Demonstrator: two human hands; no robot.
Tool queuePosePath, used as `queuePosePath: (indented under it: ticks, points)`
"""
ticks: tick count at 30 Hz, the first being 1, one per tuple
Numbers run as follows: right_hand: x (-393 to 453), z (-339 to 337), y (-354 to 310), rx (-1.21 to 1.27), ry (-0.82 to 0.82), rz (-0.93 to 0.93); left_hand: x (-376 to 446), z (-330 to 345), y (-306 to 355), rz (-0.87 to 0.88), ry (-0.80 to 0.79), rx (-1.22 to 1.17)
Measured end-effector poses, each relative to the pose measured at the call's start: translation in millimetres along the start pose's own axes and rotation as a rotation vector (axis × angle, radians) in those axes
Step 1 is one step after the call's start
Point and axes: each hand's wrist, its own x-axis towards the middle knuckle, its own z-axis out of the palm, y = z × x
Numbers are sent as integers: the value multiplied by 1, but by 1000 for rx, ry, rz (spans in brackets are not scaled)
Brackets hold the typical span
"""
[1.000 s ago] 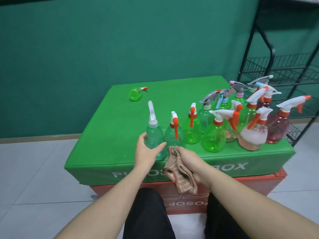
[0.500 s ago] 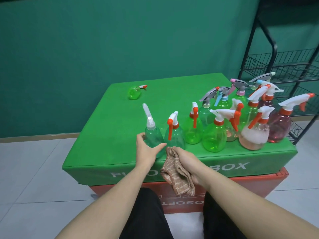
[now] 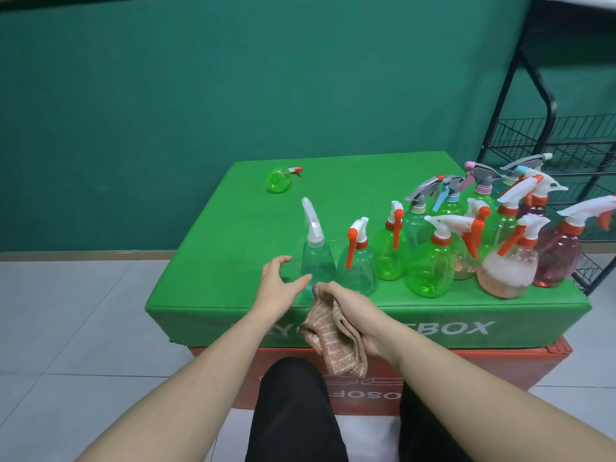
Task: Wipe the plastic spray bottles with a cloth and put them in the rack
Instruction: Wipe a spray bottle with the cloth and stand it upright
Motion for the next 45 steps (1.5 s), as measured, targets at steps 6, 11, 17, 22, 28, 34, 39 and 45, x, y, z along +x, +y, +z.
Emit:
queuePosePath:
  ticks: [6,11,17,22,28,34,39,45]
  points:
    - [13,40,-7,-15,-55,-16,4,-41,-14,0,-2,21]
    - [46,77,-18,-3,29,-97,21,-74,-26,-14,37,27]
    - [94,118,-43,-144,178,-240,73,-105,-31,-32,82,24]
    - [146,140,-66,-28,277,-299,140,-115,-27,8,70,56]
    - [211,156,-81,199,468,-290,232,-112,-13,67,47,105]
    - [247,156,-90,226,552,-276,323,-93,3,154,16,238]
    - [261,150,-92,271,555,-220,396,-63,12,140,-11,348]
    - [270,144,-89,290,572,-199,450,-25,13,98,-23,506]
